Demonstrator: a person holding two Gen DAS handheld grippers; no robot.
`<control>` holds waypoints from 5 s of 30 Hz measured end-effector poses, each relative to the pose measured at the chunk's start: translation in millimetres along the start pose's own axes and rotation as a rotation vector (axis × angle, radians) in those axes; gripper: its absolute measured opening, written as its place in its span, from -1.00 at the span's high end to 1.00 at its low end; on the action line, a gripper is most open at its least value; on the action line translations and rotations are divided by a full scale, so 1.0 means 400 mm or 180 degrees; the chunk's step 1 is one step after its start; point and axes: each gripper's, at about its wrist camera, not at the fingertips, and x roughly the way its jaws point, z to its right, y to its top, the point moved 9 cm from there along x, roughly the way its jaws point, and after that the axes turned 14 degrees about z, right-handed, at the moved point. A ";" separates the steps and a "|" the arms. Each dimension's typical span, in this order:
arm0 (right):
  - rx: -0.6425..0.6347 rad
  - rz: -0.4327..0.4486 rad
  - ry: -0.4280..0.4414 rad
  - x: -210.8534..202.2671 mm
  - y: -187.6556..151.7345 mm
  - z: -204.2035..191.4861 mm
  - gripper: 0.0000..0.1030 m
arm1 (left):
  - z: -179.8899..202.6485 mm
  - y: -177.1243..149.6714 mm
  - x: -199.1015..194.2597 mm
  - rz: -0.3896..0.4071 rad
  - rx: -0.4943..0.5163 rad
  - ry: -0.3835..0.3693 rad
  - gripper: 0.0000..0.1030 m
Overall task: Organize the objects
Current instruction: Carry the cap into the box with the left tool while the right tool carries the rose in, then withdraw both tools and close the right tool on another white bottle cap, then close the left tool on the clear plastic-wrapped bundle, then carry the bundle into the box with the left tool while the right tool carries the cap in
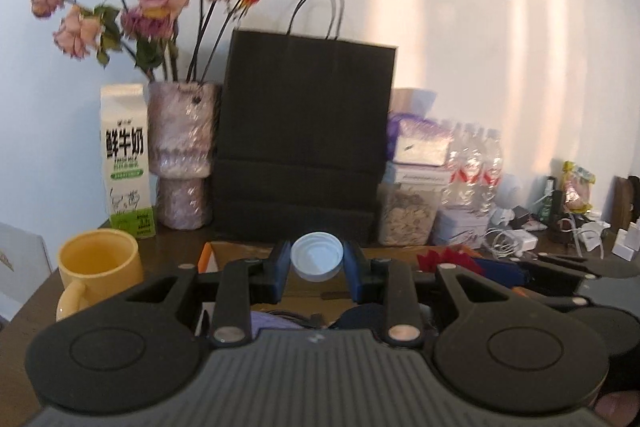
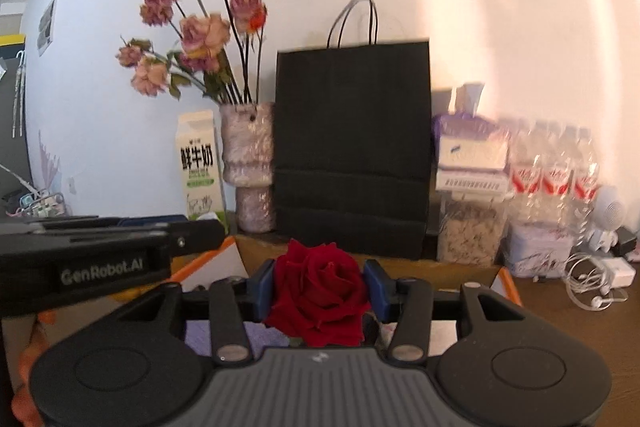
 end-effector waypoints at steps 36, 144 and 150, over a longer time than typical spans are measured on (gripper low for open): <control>-0.0126 -0.0072 -0.0079 -0.031 -0.031 -0.021 -1.00 | -0.070 0.018 -0.045 0.0090 0.0052 0.0335 -1.00; -0.0168 -0.0265 0.0192 -0.264 -0.184 -0.138 0.48 | -0.225 -0.202 -0.297 -0.0536 -0.0291 0.0647 0.16; -0.0160 -0.0225 0.0182 -0.267 -0.175 -0.138 0.47 | -0.178 -0.108 -0.337 -0.0141 -0.0252 0.0527 0.16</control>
